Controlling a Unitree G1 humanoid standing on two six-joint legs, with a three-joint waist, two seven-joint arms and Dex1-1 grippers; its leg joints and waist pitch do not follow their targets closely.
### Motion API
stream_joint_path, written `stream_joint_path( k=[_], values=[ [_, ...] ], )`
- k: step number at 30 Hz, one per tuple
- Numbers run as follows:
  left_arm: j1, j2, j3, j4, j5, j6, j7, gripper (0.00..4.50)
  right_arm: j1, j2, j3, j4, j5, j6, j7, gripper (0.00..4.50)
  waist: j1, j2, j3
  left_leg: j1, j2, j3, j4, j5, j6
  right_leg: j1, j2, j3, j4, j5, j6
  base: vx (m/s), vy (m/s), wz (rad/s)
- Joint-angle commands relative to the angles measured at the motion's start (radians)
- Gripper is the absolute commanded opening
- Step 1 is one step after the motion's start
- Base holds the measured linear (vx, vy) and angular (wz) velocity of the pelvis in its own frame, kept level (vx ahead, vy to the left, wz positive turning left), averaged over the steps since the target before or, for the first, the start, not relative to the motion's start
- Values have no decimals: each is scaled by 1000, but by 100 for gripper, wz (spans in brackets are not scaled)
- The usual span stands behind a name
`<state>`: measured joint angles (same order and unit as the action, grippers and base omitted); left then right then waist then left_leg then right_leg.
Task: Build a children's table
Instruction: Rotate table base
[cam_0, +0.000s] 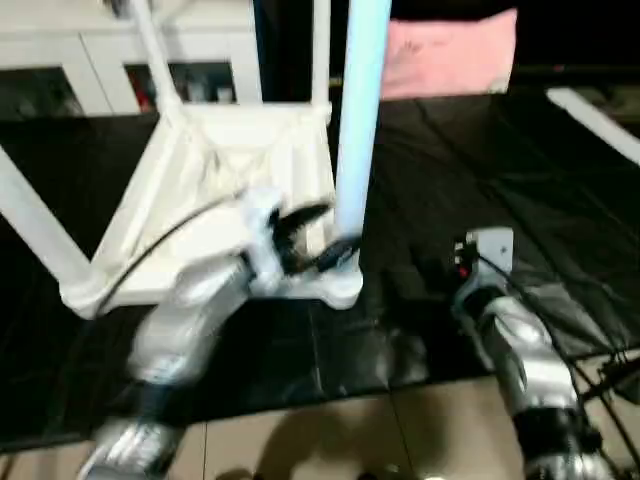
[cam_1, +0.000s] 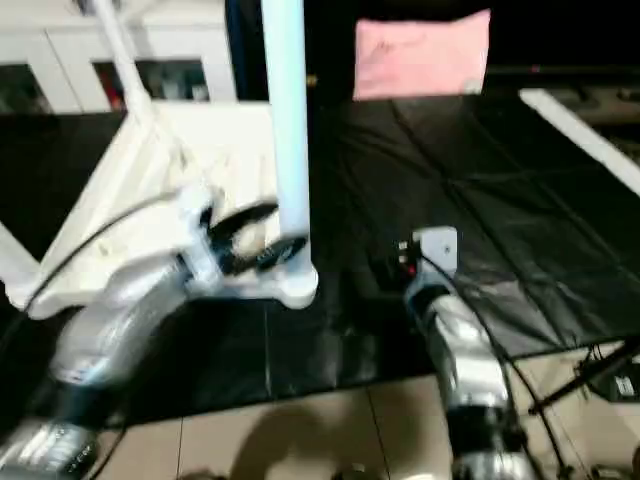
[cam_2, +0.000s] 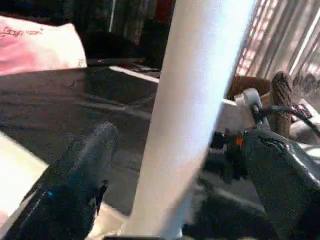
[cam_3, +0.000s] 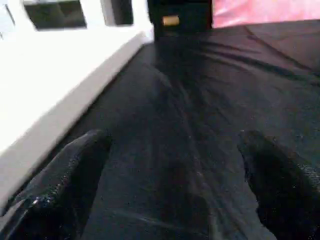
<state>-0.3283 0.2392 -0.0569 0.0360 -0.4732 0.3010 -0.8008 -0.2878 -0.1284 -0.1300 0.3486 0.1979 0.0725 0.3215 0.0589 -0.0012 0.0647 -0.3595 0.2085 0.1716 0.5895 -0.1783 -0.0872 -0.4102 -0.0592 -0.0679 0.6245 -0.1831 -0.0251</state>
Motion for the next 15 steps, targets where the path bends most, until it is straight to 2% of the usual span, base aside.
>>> stream_joint_path(
  k=[1,2,3,4,6,10,11,12,13,15],
  values=[
    [53,25,67,-109,-64,39,9,445,43,8,7,-76,5,58,-24,450,0,-12,-63,2,16,3,-67,-236,22,48,-60,48,-93,-328,-133,0,0,0],
    [62,28,74,-119,-68,41,10,445,49,9,11,-83,3,62,-23,450,3,-7,-64,4,16,2,-66,-239,16,48,-60,48,-90,-328,-132,0,0,0],
    [71,31,81,-130,-72,43,12,445,55,10,15,-90,2,66,-22,450,0,-9,-60,1,16,2,-70,-256,13,47,-59,48,-96,-352,-116,0,0,0],
    [103,55,99,-158,-43,29,25,445,86,8,41,-132,-28,78,-26,450,0,-11,-58,4,14,1,-70,-275,9,44,-59,48,-101,-386,-99,0,0,0],
    [115,75,105,-158,-8,22,43,445,102,8,54,-154,-45,79,-33,450,1,-13,-58,2,13,-1,-73,-276,5,44,-59,48,-103,-415,-68,0,0,0],
    [106,110,112,-113,77,43,134,445,119,12,63,-201,-6,137,-12,450,-2,-10,-57,5,11,-4,-74,-294,-4,40,-58,49,-109,-451,-27,0,0,0],
    [110,100,123,-120,97,53,195,445,121,-6,74,-212,-35,130,-21,450,-1,-8,-59,4,12,-6,-75,-284,-8,42,-59,49,-106,-426,-35,0,0,0],
    [110,100,123,-120,97,53,195,445,121,-6,74,-212,-35,130,-21,450,-1,-8,-59,4,14,-5,-75,-281,-10,42,-58,49,-105,-409,-41,0,0,0],
    [135,65,146,-143,114,51,282,445,128,-2,56,-250,4,191,-28,450,-3,-8,-61,4,15,-5,-75,-270,-11,45,-55,50,-100,-362,-57,0,0,0],
    [156,41,155,-155,126,31,316,445,135,6,45,-278,37,222,-25,450,-2,-9,-63,3,16,-5,-73,-253,-3,48,-57,51,-96,-304,-77,0,0,0]
  ],
)
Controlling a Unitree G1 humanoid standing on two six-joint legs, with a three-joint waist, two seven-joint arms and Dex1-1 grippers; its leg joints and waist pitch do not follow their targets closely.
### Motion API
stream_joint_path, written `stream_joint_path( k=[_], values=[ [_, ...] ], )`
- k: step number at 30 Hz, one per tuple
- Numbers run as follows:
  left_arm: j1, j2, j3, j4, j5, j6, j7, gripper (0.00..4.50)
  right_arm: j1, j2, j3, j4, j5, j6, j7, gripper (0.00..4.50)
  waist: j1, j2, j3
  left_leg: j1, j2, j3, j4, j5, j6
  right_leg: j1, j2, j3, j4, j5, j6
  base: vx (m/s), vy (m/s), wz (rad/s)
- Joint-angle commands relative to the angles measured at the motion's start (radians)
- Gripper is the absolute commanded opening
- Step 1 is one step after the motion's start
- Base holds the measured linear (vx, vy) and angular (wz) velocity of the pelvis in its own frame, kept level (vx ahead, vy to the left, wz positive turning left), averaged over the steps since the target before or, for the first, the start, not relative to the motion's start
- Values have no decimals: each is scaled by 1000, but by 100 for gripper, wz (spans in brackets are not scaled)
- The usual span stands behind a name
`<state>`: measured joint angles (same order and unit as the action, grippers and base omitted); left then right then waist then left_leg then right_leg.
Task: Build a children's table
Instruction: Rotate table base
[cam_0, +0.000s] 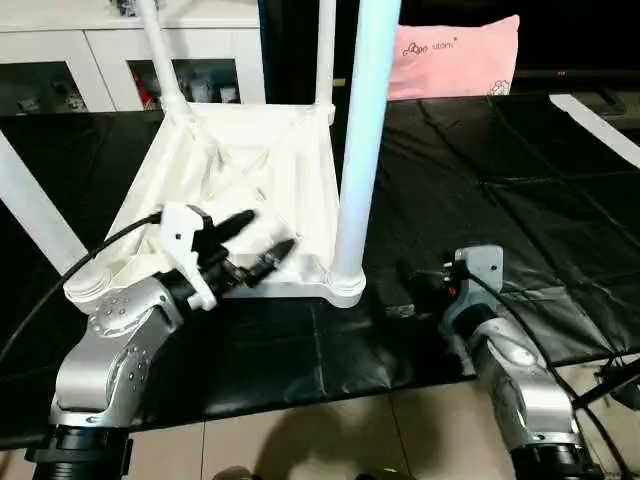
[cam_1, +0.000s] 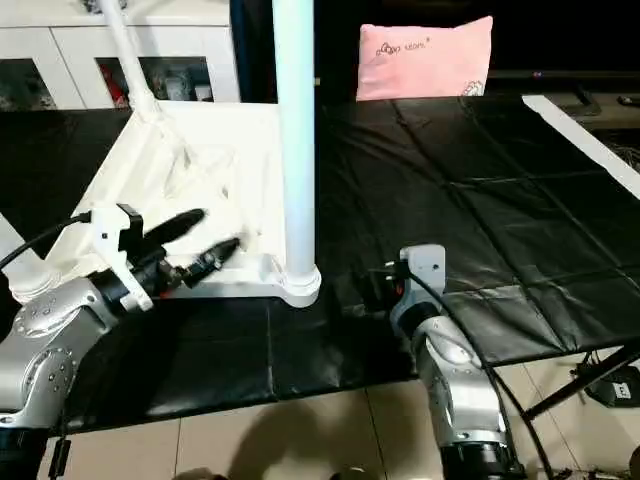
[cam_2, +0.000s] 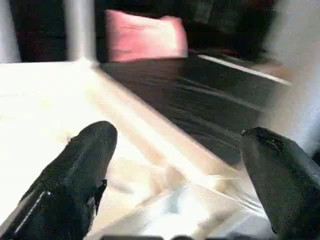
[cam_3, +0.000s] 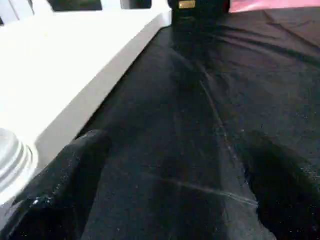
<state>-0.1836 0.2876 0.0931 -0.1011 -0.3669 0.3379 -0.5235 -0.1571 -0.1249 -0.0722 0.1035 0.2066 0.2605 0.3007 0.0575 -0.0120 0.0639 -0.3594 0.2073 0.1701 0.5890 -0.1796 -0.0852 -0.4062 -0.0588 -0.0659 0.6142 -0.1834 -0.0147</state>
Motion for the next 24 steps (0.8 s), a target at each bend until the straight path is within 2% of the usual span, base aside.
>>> stream_joint_path(
  k=[1,2,3,4,5,6,7,9,10,11,13,14,15,19,21,24],
  values=[
    [24,-24,13,-25,22,-8,67,445,8,3,-10,-47,29,45,-6,450,1,1,-65,1,17,-2,-71,-235,-1,46,-57,50,-84,-276,-97,0,0,0],
    [29,-31,16,-28,20,-5,77,445,9,3,-8,-50,28,47,-7,450,1,0,-65,0,16,-1,-70,-227,3,46,-58,50,-85,-265,-100,0,0,0],
    [50,-60,31,-41,15,7,126,445,13,3,-3,-65,26,60,-7,450,1,-7,-65,-2,15,1,-69,-218,5,47,-58,50,-83,-259,-104,0,0,0],
    [70,-89,47,-49,21,9,178,445,14,3,3,-74,22,61,-4,450,3,-6,-65,-3,17,1,-69,-211,5,49,-59,50,-81,-249,-111,0,0,0],
    [78,-92,46,-49,32,2,188,445,13,4,6,-75,15,52,-5,450,1,-14,-64,-5,18,1,-68,-210,8,49,-59,50,-83,-250,-110,0,0,0],
    [85,-91,42,-50,43,-5,192,445,12,4,8,-77,8,47,-9,450,3,-12,-64,-5,17,1,-69,-210,9,49,-60,49,-83,-262,-106,0,0,0],
    [103,-76,15,-51,85,-22,191,445,12,7,12,-79,4,50,-14,450,5,-18,-63,-6,16,0,-69,-211,16,46,-61,48,-89,-313,-81,0,0,0],
    [136,-58,-34,-60,151,-52,192,445,19,14,22,-95,5,64,-24,450,4,-21,-61,-5,18,-2,-72,-222,13,42,-60,48,-93,-348,-54,0,0,0],
    [137,-58,-35,-60,152,-52,193,445,20,14,22,-95,5,64,-24,450,3,-20,-61,-4,19,-2,-73,-227,11,41,-61,49,-93,-353,-49,0,0,0],
    [143,-73,-31,-65,156,-55,214,445,28,17,27,-107,6,72,-29,450,3,-24,-61,0,20,-2,-73,-238,3,38,-61,49,-95,-356,-49,0,0,0],
    [145,-96,-16,-73,140,-48,235,445,37,23,25,-118,11,83,-38,450,5,-22,-60,3,22,-2,-74,-246,-3,35,-61,51,-93,-329,-60,0,0,0],
    [143,-103,-11,-76,145,-53,253,445,42,29,17,-127,18,91,-45,450,4,-27,-60,1,21,-3,-75,-258,-6,37,-59,50,-92,-321,-63,0,0,0],
    [141,-105,-9,-75,147,-54,259,445,44,32,12,-130,23,92,-48,450,5,-25,-61,0,21,-4,-76,-265,-8,38,-59,50,-91,-320,-63,0,0,0],
    [137,-105,-12,-67,158,-61,273,445,47,36,1,-136,34,88,-52,450,2,-28,-62,-1,17,-6,-75,-287,-12,38,-59,49,-95,-342,-43,0,0,0],
    [134,-101,-18,-56,172,-72,273,445,47,32,4,-136,29,84,-55,450,1,-29,-63,-1,17,-6,-74,-286,-11,37,-60,49,-96,-353,-39,0,0,0],
    [127,-100,-23,-41,186,-79,271,445,49,20,15,-138,13,77,-55,450,2,-29,-65,-2,18,-6,-73,-261,-11,39,-59,50,-92,-312,-44,0,0,0]
  ],
)
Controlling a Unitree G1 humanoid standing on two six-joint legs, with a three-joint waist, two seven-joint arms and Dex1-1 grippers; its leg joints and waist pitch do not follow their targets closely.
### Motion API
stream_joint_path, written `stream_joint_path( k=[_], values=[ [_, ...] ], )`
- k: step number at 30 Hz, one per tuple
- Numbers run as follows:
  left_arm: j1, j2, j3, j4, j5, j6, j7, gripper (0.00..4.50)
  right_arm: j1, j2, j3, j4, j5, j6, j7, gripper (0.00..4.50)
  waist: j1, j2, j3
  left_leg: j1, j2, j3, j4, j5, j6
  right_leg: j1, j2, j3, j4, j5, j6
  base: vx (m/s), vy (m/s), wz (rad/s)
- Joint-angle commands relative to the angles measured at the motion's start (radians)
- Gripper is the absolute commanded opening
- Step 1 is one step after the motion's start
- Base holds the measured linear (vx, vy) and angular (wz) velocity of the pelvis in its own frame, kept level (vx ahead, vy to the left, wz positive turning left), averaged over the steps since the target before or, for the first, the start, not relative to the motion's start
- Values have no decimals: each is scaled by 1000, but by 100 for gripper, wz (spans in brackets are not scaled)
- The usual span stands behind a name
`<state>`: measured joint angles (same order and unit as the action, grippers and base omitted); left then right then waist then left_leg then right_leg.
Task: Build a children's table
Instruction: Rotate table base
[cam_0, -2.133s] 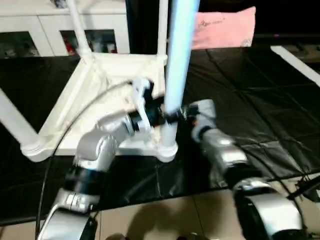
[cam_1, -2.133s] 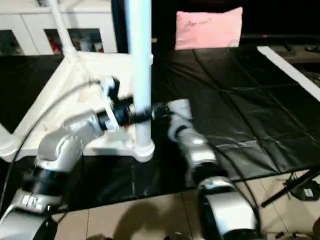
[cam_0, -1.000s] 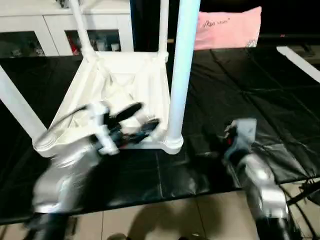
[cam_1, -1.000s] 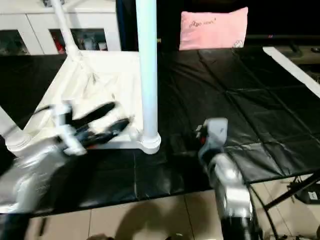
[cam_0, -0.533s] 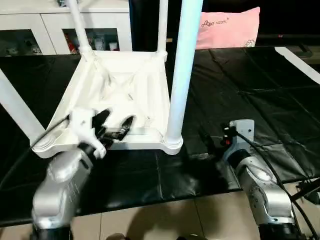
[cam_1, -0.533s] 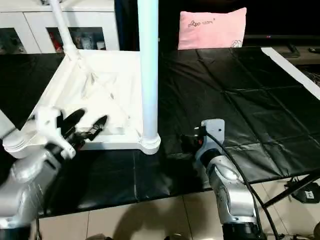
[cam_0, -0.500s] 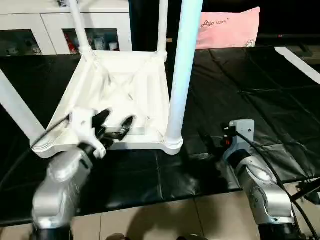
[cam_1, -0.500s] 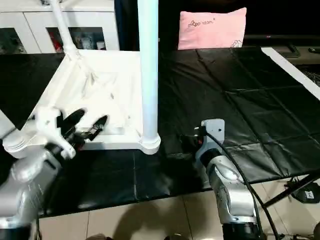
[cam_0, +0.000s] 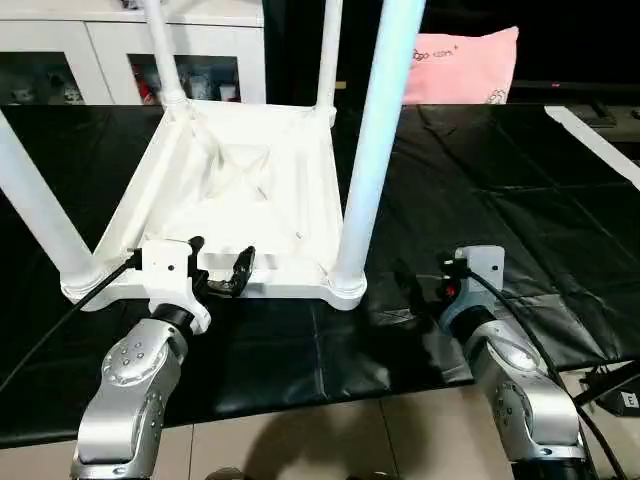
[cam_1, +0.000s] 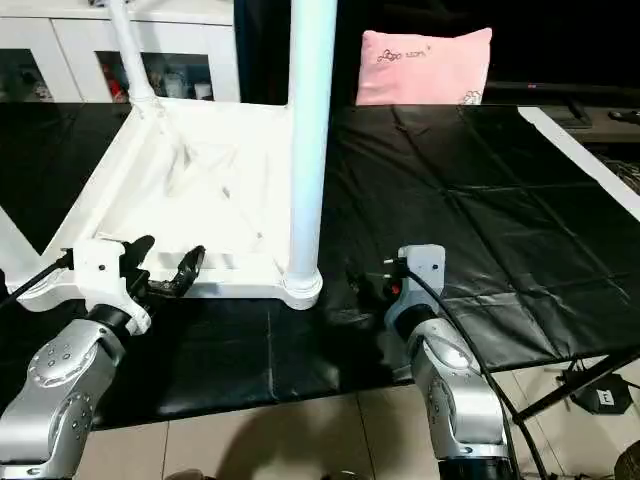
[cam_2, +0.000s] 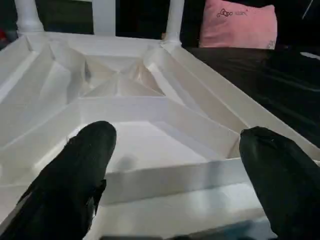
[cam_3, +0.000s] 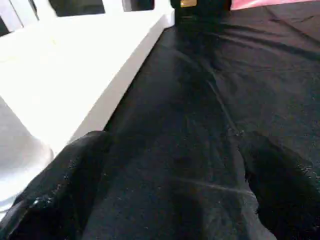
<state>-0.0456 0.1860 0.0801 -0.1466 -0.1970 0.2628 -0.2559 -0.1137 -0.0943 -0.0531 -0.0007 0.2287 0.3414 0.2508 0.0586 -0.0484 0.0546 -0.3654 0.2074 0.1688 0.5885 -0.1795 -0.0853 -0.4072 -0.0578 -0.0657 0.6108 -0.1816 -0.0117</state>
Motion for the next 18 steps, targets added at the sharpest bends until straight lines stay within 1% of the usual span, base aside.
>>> stream_joint_path(
  k=[1,2,3,4,5,6,7,8,9,10,11,12,13,15,16,17,18],
  values=[
    [-18,6,-14,11,13,-11,-8,445,2,-20,4,-29,-20,-8,0,450,1,4,-57,4,17,-3,-71,-253,-9,41,-59,50,-86,-299,-53,0,0,0],
    [-29,15,-20,19,12,-13,-22,445,-4,-29,10,-22,-32,-10,2,450,0,-3,-57,4,17,-2,-70,-247,-6,42,-59,50,-86,-294,-54,0,0,0],
    [-43,29,-31,30,6,-7,-50,445,-12,-41,16,-12,-45,-17,6,450,2,0,-57,4,16,-3,-70,-241,-6,42,-60,50,-84,-290,-56,0,0,0],
    [-61,52,-49,45,-4,-3,-101,445,-22,-55,20,1,-57,-29,16,450,7,0,-58,9,16,-1,-69,-229,-2,39,-60,51,-83,-289,-58,0,0,0],
    [-78,80,-70,61,-5,4,-151,445,-31,-67,22,14,-64,-40,26,450,6,-2,-58,6,17,-2,-71,-224,-2,40,-62,51,-82,-278,-62,0,0,0],
    [-85,92,-79,68,-5,7,-171,445,-35,-72,22,20,-67,-44,30,450,7,2,-57,8,17,-2,-71,-227,-5,39,-61,50,-80,-278,-63,0,0,0],
    [-103,124,-103,88,1,14,-221,445,-44,-86,27,30,-75,-55,41,450,6,4,-58,8,16,-3,-72,-226,-6,40,-61,51,-80,-273,-65,0,0,0],
    [-118,149,-122,104,10,12,-259,445,-49,-98,31,36,-81,-65,56,450,4,5,-58,9,16,-3,-71,-225,-9,40,-60,51,-77,-256,-73,0,0,0],
    [-138,171,-137,124,13,20,-302,445,-56,-116,37,41,-83,-65,74,450,3,3,-58,7,15,-2,-71,-225,-11,42,-59,51,-77,-252,-75,0,0,0],
    [-163,191,-150,144,13,32,-344,445,-64,-135,44,46,-84,-66,97,450,4,9,-59,11,15,-1,-70,-225,-14,43,-60,52,-77,-241,-83,0,0,0],
    [-194,214,-167,172,16,38,-394,445,-71,-159,54,49,-81,-64,132,450,4,10,-61,12,15,-1,-69,-224,-16,44,-61,52,-73,-228,-92,0,0,0],
    [-248,243,-191,217,22,48,-458,445,-80,-192,68,50,-74,-57,182,450,5,16,-60,14,13,-1,-70,-232,-15,44,-59,51,-77,-236,-98,0,0,0],
    [-283,259,-207,246,29,61,-494,445,-84,-212,74,46,-66,-47,215,450,5,13,-60,16,12,0,-69,-237,-13,43,-58,51,-78,-239,-100,0,0,0],
    [-314,272,-222,274,34,73,-523,445,-86,-240,82,35,-50,-33,270,450,6,16,-63,10,15,-3,-68,-215,-12,54,-63,52,-69,-193,-126,0,0,0],
    [-352,291,-252,308,45,73,-571,445,-86,-258,89,29,-43,-30,303,450,7,16,-63,10,16,-3,-67,-203,-7,55,-65,51,-69,-174,-140,0,0,0],
    [-383,303,-276,339,59,71,-606,445,-85,-274,95,20,-36,-24,332,450,7,19,-63,11,13,-1,-66,-202,-1,54,-62,51,-72,-181,-139,0,0,0],
    [-431,316,-309,385,73,78,-658,445,-81,-296,102,4,-24,-16,371,450,8,19,-64,11,13,-1,-65,-195,5,56,-64,52,-71,-170,-143,0,0,0]
  ],
)
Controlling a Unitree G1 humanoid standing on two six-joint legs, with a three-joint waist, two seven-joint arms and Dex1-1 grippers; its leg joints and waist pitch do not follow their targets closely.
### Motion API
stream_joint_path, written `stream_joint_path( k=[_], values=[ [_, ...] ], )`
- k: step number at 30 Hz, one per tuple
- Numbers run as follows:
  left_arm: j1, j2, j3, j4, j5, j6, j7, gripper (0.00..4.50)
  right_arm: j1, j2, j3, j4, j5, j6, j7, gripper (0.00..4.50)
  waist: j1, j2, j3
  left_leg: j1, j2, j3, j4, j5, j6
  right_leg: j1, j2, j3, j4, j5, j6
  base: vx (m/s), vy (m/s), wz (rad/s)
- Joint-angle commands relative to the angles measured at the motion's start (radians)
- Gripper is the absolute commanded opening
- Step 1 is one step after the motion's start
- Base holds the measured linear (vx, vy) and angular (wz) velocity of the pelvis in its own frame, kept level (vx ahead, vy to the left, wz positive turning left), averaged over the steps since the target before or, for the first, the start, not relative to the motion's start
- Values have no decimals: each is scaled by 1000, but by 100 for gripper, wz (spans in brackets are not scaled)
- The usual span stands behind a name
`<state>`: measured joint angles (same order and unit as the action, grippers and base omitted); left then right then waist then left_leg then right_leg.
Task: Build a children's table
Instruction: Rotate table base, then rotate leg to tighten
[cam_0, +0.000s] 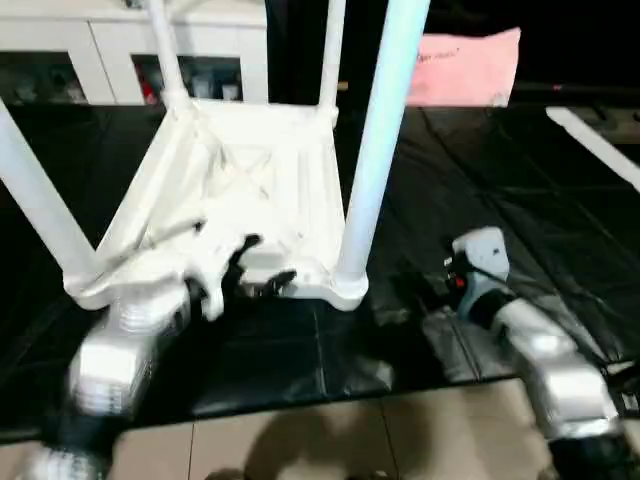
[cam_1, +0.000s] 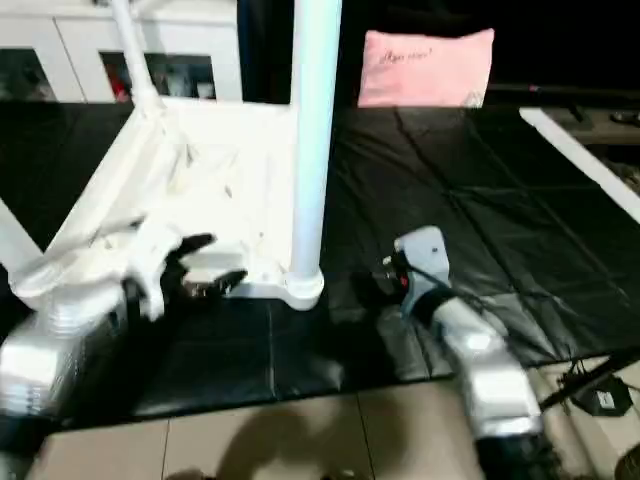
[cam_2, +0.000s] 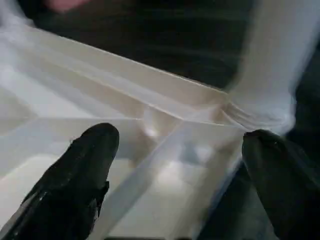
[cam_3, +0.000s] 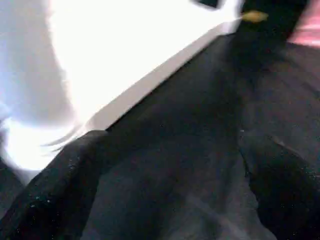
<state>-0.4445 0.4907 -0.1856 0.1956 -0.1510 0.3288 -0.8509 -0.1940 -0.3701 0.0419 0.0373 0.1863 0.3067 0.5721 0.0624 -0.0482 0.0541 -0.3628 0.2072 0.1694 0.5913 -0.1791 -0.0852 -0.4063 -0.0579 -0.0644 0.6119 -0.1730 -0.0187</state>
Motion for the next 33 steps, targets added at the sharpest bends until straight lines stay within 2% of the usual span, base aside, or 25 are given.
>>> stream_joint_path(
  k=[1,2,3,4,5,7,8,9,10,14,16,22,26,28,29,33],
  values=[
    [-85,16,-73,96,34,24,-121,445,4,-42,13,-55,33,31,90,450,5,24,-66,12,14,-2,-67,-195,5,55,-62,50,-70,-169,-142,0,0,0],
    [-100,16,-80,113,34,25,-137,445,5,-47,15,-58,38,32,99,450,4,23,-65,7,13,-3,-67,-189,6,59,-64,50,-68,-160,-147,0,0,0],
    [-130,15,-94,150,34,25,-171,445,6,-59,19,-64,48,34,117,450,6,24,-65,9,13,-2,-65,-188,6,58,-65,49,-71,-159,-155,0,0,0],
    [-133,14,-96,154,34,25,-175,430,6,-61,19,-65,49,35,119,450,7,26,-67,8,13,-2,-64,-186,5,60,-67,49,-68,-157,-169,0,0,0],
    [-157,13,-114,187,48,16,-201,430,10,-69,22,-74,58,40,134,450,10,45,-68,8,15,-5,-64,-189,0,60,-70,49,-64,-149,-178,0,0,0],
    [-213,3,-151,261,66,4,-280,408,29,-87,24,-102,76,52,171,450,8,36,-68,9,12,-2,-62,-206,5,64,-67,48,-73,-177,-175,0,0,0],
    [-219,1,-154,270,65,3,-291,401,32,-89,23,-105,77,54,175,450,9,41,-67,7,11,-4,-63,-203,7,64,-67,48,-73,-180,-176,0,0,0],
    [-222,0,-156,275,65,2,-298,394,34,-90,23,-107,78,54,178,450,9,38,-66,6,11,-2,-63,-204,10,65,-69,48,-75,-194,-177,0,0,0],
    [-240,-5,-168,303,76,-12,-307,384,41,-96,25,-116,83,59,186,450,8,45,-66,6,10,-2,-62,-210,10,65,-67,47,-80,-206,-177,0,0,0],
    [-304,-29,-206,411,128,-53,-308,352,67,-108,32,-144,95,71,211,450,12,48,-65,6,9,-3,-60,-218,16,65,-68,44,-85,-265,-163,0,0,0],
    [-330,-40,-219,463,151,-72,-302,330,72,-111,37,-148,95,71,216,450,15,53,-67,7,10,-6,-61,-217,14,67,-69,44,-85,-282,-154,0,0,0],
    [-407,-71,-230,619,198,-147,-287,295,72,-124,51,-165,117,107,253,450,24,56,-69,9,10,-4,-59,-208,24,65,-67,43,-87,-253,-165,0,0,0],
    [-429,-80,-233,669,211,-174,-298,256,74,-129,54,-172,121,114,260,450,32,55,-70,9,12,-5,-61,-201,21,67,-70,43,-83,-221,-177,0,0,0],
    [-435,-83,-232,680,213,-181,-304,252,75,-130,54,-173,122,116,262,450,33,56,-70,9,13,-6,-61,-209,20,67,-71,43,-83,-225,-182,0,0,0],
    [-439,-87,-231,693,213,-187,-313,230,78,-133,55,-175,123,118,264,450,34,60,-69,9,13,-6,-61,-212,19,67,-72,43,-83,-228,-183,0,0,0],
    [-448,-95,-229,721,218,-205,-327,202,85,-134,58,-179,122,121,269,450,35,57,-68,11,13,-6,-63,-220,18,66,-73,42,-87,-255,-176,0,0,0]
  ],
)
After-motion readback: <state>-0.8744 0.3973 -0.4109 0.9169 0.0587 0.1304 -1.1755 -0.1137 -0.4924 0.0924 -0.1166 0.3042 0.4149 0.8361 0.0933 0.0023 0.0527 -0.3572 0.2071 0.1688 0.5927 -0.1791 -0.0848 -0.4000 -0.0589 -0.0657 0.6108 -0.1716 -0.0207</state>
